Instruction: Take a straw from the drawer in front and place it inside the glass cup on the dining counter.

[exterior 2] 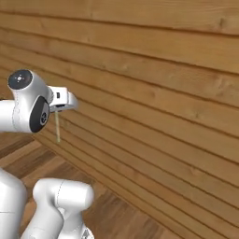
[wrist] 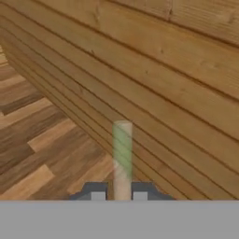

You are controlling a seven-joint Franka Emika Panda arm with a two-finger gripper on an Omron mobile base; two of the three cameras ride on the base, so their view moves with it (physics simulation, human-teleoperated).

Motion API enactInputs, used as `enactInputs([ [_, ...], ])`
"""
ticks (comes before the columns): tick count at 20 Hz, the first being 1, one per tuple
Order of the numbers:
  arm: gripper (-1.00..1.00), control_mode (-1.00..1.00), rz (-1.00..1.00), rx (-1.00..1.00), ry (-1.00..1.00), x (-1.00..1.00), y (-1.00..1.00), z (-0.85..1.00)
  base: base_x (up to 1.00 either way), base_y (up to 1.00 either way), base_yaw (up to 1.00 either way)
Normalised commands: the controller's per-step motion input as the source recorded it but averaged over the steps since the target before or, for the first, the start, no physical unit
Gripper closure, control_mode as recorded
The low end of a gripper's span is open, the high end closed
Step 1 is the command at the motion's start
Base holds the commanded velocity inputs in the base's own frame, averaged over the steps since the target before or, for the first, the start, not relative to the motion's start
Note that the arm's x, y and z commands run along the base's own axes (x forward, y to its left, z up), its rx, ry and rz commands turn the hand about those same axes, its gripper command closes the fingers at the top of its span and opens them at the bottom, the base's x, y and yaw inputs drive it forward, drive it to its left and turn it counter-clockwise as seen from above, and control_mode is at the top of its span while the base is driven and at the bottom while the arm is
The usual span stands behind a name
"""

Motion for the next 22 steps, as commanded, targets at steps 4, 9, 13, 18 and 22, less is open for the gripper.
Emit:
enactInputs([
  [4, 1.00, 1.00, 0.00, 0.00, 0.00, 0.00, 0.00, 0.00, 1.00, 0.00, 0.65],
  [9, 1.00, 1.00, 0.00, 0.00, 0.00, 0.00, 0.00, 0.00, 1.00, -0.05, 0.67],
  [13, 1.00, 1.00, 0.00, 0.00, 0.00, 0.00, 0.00, 0.00, 1.00, -0.09, 0.69],
  [18, 1.00, 1.00, 0.00, 0.00, 0.00, 0.00, 0.00, 0.00, 1.00, -0.08, 0.71],
  [22, 1.00, 1.00, 0.00, 0.00, 0.00, 0.00, 0.00, 0.00, 1.00, -0.07, 0.72],
])
